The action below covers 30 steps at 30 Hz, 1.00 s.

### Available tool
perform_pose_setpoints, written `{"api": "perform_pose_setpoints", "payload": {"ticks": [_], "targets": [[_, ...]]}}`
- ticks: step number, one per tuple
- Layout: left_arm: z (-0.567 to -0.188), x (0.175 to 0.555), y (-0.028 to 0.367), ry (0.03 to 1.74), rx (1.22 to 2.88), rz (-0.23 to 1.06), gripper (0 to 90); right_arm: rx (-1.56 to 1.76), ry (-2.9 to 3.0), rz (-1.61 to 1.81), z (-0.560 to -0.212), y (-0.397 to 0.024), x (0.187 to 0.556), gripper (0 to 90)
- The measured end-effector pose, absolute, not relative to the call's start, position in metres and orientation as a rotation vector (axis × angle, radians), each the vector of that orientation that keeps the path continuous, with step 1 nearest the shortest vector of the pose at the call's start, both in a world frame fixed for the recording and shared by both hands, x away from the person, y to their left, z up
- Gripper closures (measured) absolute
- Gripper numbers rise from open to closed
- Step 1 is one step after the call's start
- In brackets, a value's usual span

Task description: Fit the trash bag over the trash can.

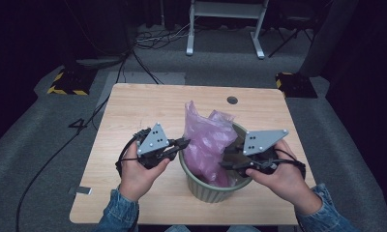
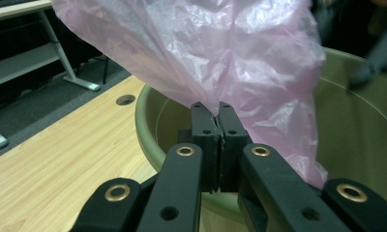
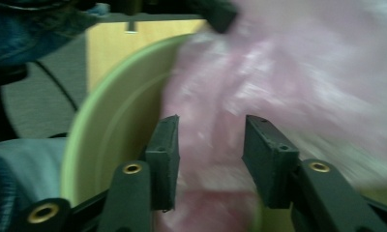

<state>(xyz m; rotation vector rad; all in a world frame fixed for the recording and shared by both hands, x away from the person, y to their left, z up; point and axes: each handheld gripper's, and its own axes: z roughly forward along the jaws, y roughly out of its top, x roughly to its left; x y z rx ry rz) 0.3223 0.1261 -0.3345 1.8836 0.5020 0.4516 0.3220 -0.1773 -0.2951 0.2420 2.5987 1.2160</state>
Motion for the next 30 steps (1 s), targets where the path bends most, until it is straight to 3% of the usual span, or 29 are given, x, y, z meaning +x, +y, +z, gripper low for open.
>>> {"api": "perform_pose_setpoints", "payload": {"ticks": [13,17,20,23,30], "targets": [[-0.334,0.322,0.125,0.48,1.875,0.446,86.4,0.446,2.471,1.232,-0.284,-0.196,0.342,40.8],[-0.336,0.324,0.125,0.48,1.885,0.436,85.9,0.397,2.52,1.286,-0.287,-0.188,0.348,52.4],[-0.336,0.324,0.124,0.477,1.884,0.435,85.4,0.311,2.564,1.284,-0.288,-0.181,0.347,75.8],[-0.336,0.324,0.125,0.488,1.872,0.45,82.1,0.264,2.612,1.253,-0.29,-0.176,0.342,88.4],[-0.341,0.327,0.131,0.539,1.868,0.477,83.7,0.213,2.661,1.178,-0.303,-0.173,0.33,90.0]]}}
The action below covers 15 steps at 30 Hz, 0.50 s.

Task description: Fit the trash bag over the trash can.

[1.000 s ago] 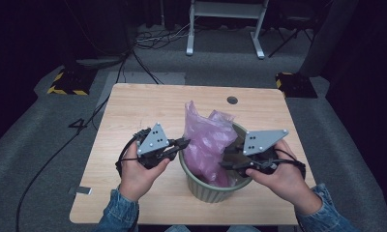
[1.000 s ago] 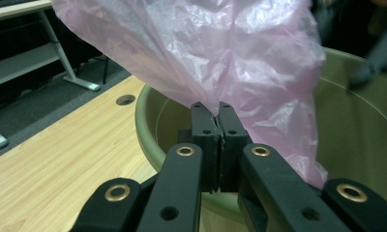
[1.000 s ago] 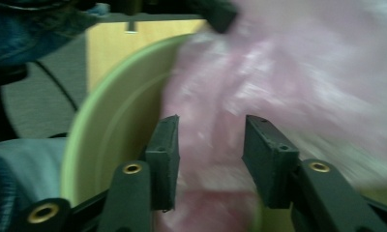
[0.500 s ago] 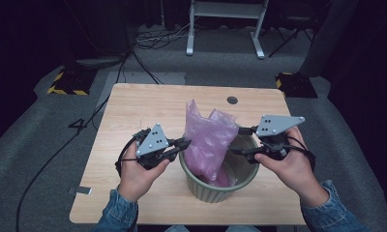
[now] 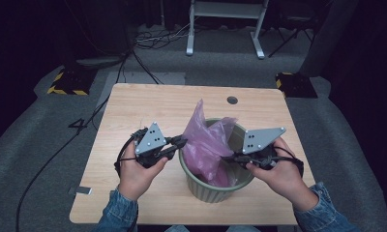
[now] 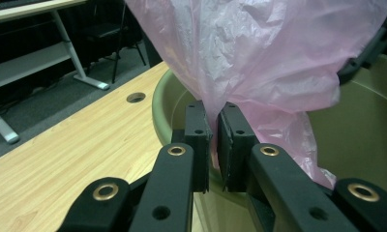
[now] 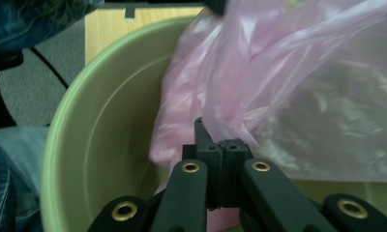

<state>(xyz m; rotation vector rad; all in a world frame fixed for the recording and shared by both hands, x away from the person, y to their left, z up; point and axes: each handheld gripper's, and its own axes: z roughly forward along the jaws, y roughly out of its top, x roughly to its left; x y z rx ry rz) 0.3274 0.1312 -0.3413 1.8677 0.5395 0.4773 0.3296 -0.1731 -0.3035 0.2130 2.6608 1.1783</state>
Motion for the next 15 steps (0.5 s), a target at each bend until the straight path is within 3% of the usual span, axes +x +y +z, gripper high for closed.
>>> {"api": "perform_pose_setpoints", "payload": {"ticks": [9,12,15], "targets": [[-0.347,0.33,0.131,0.577,1.869,0.491,85.0,0.2,2.715,1.155,-0.319,-0.173,0.318,90.0],[-0.346,0.328,0.131,0.568,1.864,0.493,85.4,0.232,2.707,1.204,-0.316,-0.177,0.315,84.9],[-0.343,0.325,0.127,0.53,1.858,0.489,77.8,0.237,2.678,1.2,-0.31,-0.181,0.314,86.3]]}}
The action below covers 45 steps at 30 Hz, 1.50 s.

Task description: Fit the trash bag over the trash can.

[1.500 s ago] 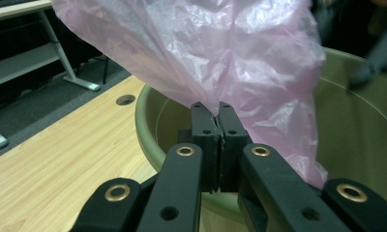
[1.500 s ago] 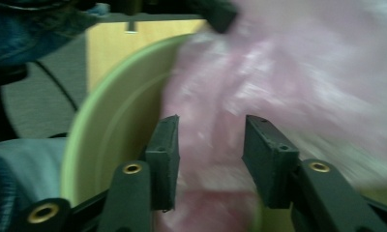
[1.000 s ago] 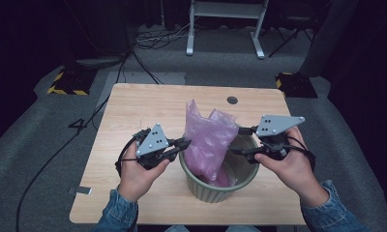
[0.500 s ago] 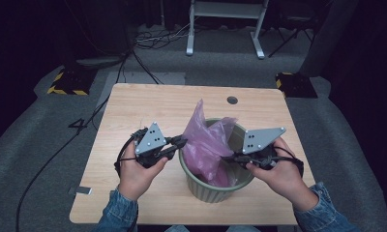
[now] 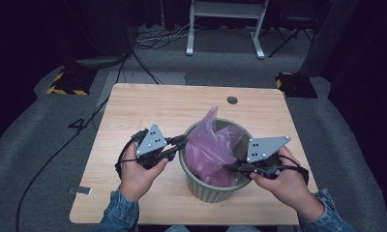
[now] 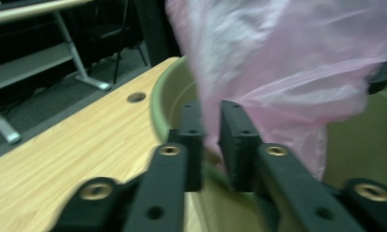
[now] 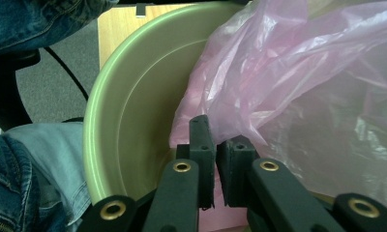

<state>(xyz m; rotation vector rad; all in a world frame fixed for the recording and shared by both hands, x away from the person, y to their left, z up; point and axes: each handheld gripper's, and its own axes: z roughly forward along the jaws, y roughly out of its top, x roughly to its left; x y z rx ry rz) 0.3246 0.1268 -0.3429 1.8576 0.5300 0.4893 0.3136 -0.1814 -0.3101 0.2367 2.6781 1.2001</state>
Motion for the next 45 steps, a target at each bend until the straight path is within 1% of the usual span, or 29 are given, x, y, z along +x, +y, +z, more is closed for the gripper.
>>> {"api": "perform_pose_setpoints", "payload": {"ticks": [2,5,8,11,19,23,28,35,40,41,42,45], "targets": [[-0.34,0.323,0.122,0.512,1.851,0.521,62.8,0.232,2.681,1.189,-0.31,-0.181,0.313,87.2],[-0.336,0.323,0.115,0.495,1.855,0.523,45.1,0.212,2.682,1.18,-0.311,-0.176,0.312,88.9],[-0.333,0.319,0.108,0.448,1.859,0.498,38.9,0.201,2.673,1.181,-0.311,-0.171,0.311,89.5],[-0.331,0.315,0.104,0.433,1.851,0.492,36.5,0.198,2.669,1.181,-0.311,-0.167,0.313,90.0],[-0.332,0.321,0.103,0.443,1.848,0.481,33.4,0.196,2.667,1.192,-0.313,-0.153,0.324,90.0],[-0.33,0.32,0.104,0.44,1.784,0.387,31.9,0.174,2.677,1.16,-0.316,-0.144,0.326,90.0],[-0.329,0.319,0.103,0.438,1.8,0.422,32.0,0.175,2.685,1.157,-0.319,-0.138,0.327,90.0],[-0.332,0.317,0.097,0.412,1.839,0.416,31.1,0.221,2.65,1.172,-0.315,-0.135,0.333,90.0],[-0.332,0.318,0.096,0.416,1.843,0.419,32.1,0.261,2.616,1.191,-0.311,-0.136,0.338,90.0],[-0.332,0.318,0.095,0.417,1.846,0.424,33.0,0.26,2.613,1.198,-0.31,-0.136,0.338,90.0],[-0.332,0.318,0.095,0.417,1.851,0.434,36.0,0.255,2.611,1.2,-0.31,-0.136,0.337,90.0],[-0.332,0.318,0.095,0.403,1.871,0.451,57.9,0.228,2.609,1.205,-0.309,-0.134,0.332,90.0]]}}
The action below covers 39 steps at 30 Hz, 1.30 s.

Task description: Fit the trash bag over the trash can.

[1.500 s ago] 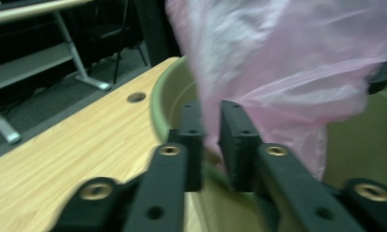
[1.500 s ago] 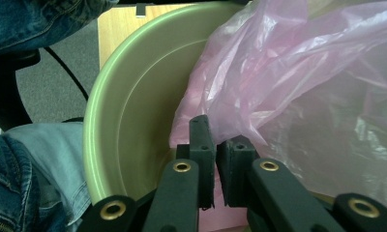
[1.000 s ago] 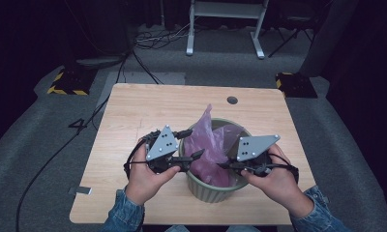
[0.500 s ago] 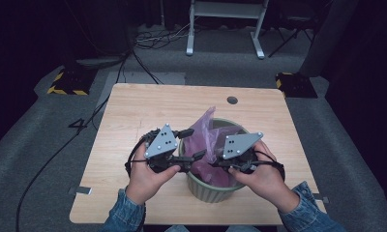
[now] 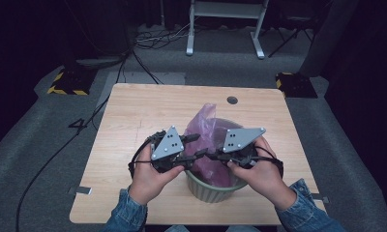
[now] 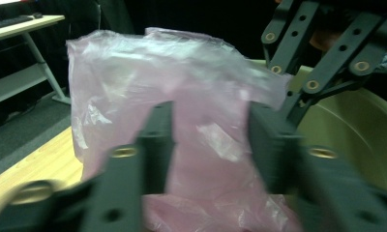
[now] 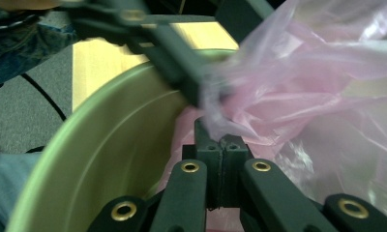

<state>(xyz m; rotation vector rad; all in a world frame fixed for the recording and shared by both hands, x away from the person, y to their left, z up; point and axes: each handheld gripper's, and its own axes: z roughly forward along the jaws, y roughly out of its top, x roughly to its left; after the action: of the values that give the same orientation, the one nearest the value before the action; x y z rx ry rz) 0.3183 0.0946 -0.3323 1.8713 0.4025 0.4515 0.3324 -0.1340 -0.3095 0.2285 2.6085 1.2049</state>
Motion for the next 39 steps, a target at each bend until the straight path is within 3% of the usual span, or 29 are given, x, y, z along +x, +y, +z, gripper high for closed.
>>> {"api": "perform_pose_setpoints", "payload": {"ticks": [3,8,14,22,26,29,31,35,39], "targets": [[-0.331,0.317,0.097,0.373,1.88,0.464,78.1,0.209,2.611,1.209,-0.31,-0.134,0.33,90.0],[-0.328,0.315,0.102,0.389,1.855,0.485,87.5,0.213,2.605,1.23,-0.307,-0.139,0.329,81.8],[-0.326,0.314,0.105,0.395,1.857,0.477,90.0,0.24,2.562,1.272,-0.292,-0.156,0.329,76.2],[-0.325,0.313,0.103,0.38,1.851,0.472,90.0,0.211,2.367,1.282,-0.258,-0.163,0.332,51.5],[-0.322,0.31,0.103,0.365,1.85,0.472,90.0,0.124,2.352,1.181,-0.253,-0.154,0.341,48.5],[-0.32,0.309,0.104,0.352,1.841,0.473,90.0,0.051,2.408,1.11,-0.257,-0.144,0.35,48.6],[-0.32,0.309,0.106,0.352,1.835,0.476,90.0,0.004,2.444,1.081,-0.26,-0.138,0.353,53.2],[-0.319,0.309,0.109,0.363,1.822,0.484,90.0,-0.029,2.501,1.081,-0.262,-0.133,0.355,86.8],[-0.321,0.309,0.114,0.378,1.815,0.492,90.0,0.045,2.509,1.14,-0.261,-0.14,0.357,90.0]]}}
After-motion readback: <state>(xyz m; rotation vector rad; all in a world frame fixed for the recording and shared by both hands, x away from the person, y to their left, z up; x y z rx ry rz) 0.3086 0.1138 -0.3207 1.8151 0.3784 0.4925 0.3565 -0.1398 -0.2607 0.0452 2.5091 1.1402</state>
